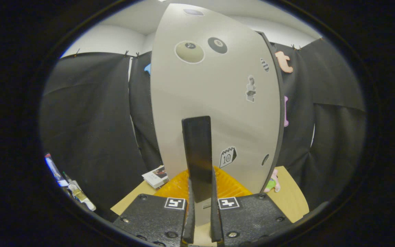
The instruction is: Open the shoe cabinet door, grab the shoes and put them into the shoe cabinet, then close the shoe cabinet door.
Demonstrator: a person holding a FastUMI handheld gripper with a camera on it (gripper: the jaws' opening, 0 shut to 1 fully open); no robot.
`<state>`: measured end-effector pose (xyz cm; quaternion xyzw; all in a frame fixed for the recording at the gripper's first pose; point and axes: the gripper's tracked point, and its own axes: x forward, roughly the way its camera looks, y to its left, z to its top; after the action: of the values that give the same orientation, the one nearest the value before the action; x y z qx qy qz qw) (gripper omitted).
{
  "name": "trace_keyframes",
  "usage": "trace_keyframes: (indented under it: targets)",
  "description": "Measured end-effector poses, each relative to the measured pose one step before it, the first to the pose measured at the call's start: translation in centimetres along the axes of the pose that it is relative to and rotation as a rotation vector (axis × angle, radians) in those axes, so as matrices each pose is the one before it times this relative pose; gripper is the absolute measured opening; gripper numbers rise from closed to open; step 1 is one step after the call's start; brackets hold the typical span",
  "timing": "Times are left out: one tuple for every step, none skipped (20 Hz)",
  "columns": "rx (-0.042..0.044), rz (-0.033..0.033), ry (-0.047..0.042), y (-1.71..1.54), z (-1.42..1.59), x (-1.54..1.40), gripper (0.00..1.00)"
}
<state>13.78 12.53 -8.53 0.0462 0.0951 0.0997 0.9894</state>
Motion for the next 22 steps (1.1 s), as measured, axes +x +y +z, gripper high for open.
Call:
trace_keyframes:
  targets:
    - [0.00703,0.00461,-0.00496,-0.708,-0.098,-0.567,0.21]
    - [0.00105,-0.00087,0.0002,-0.865,-0.114,-0.768,0.21]
    - [-0.00718,-0.0047,0.00151,-0.618,-0.074,-0.544,0.2]
    - [-0.00485,-0.00504,-0.00215,-0.366,-0.071,-0.675,0.2]
    - [-0.00399,-0.0052,-0.00427,-0.716,0.102,-0.638,0.19]
    - [-0.00265,-0.00294,0.00223,-0.793,-0.003,-0.472,0.19]
    - [-0.00604,0.0002,0.00097,-0.605,0.054,-0.272,0.18]
    - [-0.00567,0.00477,0.001,-0.561,-0.115,-0.489,0.17]
    - [-0.00824,0.00444,0.00391,-0.587,0.002,-0.32,0.16]
    - [-0.00303,-0.00012,-0.00139,-0.786,-0.007,-0.546,0.16]
    - [-0.00267,-0.00226,-0.0025,-0.714,-0.023,-0.485,0.15]
    - [-0.00469,-0.00523,-0.00011,-0.952,-0.092,-0.376,0.14]
    - [-0.00073,-0.00549,-0.00069,-0.886,0.005,-0.314,0.14]
    - [-0.0044,-0.00405,-0.00351,-0.68,0.007,-0.246,0.13]
    - [-0.00071,-0.00778,-0.00255,-0.911,0.1,-0.338,0.12]
    - [0.00016,-0.00927,-0.00673,-0.804,-0.104,0.14,0.11]
    - [-0.00058,-0.01248,-0.01155,-0.775,0.036,-0.088,0.09]
    - [0.00026,-0.0114,-0.00572,-0.741,-0.041,0.162,0.08]
    - [-0.0021,-0.01515,-0.0082,-0.826,0.087,0.1,0.07]
    - [0.00205,-0.01279,-0.00819,-0.65,0.181,-0.106,0.06]
    - [0.00305,-0.0092,-0.00095,-0.524,0.167,-0.191,0.05]
    - [0.01512,-0.00587,0.00079,0.11,-0.287,-0.026,0.04]
